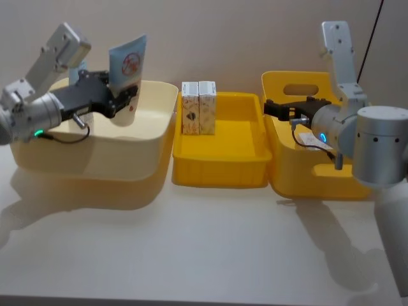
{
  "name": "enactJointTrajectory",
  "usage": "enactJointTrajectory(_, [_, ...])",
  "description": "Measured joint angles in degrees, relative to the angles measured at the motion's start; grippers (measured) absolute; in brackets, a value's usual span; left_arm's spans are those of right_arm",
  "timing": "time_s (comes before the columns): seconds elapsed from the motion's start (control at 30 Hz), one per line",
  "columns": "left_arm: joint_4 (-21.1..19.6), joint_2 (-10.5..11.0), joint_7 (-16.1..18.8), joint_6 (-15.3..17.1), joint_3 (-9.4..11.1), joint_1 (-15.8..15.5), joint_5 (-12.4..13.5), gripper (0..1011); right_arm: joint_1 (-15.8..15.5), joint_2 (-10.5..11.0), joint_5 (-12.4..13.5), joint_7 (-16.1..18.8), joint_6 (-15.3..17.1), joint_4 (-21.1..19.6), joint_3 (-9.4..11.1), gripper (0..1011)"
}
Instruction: Bimanual collaborative sorting of washing and personal care products
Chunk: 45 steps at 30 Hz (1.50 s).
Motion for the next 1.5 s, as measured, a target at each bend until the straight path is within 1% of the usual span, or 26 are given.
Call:
enactJointTrajectory(0.17, [-1.8, 0.1, -1.4, 0.8, 1.1, -2.0, 0.8, 351, 0.0, 0.0, 0.0, 0.0, 0.0, 0.0, 0.0, 1001])
enactJointTrajectory(0.43, [-2.2, -0.3, -2.9, 1.0, 2.2, -4.5, 1.2, 351, 0.0, 0.0, 0.0, 0.0, 0.0, 0.0, 0.0, 1001])
enactJointTrajectory(0.6, [-1.4, -0.7, -3.8, 0.7, 2.7, -5.7, 1.1, 352, 0.0, 0.0, 0.0, 0.0, 0.0, 0.0, 0.0, 1001])
enactJointTrajectory(0.87, [0.6, -1.4, -4.7, 0.1, 3.0, -6.8, 0.4, 352, 0.0, 0.0, 0.0, 0.0, 0.0, 0.0, 0.0, 1001])
enactJointTrajectory(1.07, [2.1, -1.9, -5.2, 0.0, 3.1, -7.0, -0.5, 352, 0.0, 0.0, 0.0, 0.0, 0.0, 0.0, 0.0, 1001])
enactJointTrajectory(1.2, [2.7, -2.1, -5.4, 0.2, 3.1, -6.5, -1.3, 351, 0.0, 0.0, 0.0, 0.0, 0.0, 0.0, 0.0, 1001])
enactJointTrajectory(1.5, [3.1, -2.0, -5.5, 2.1, 2.7, -4.0, -3.1, 352, 0.0, 0.0, 0.0, 0.0, 0.0, 0.0, 0.0, 1001])
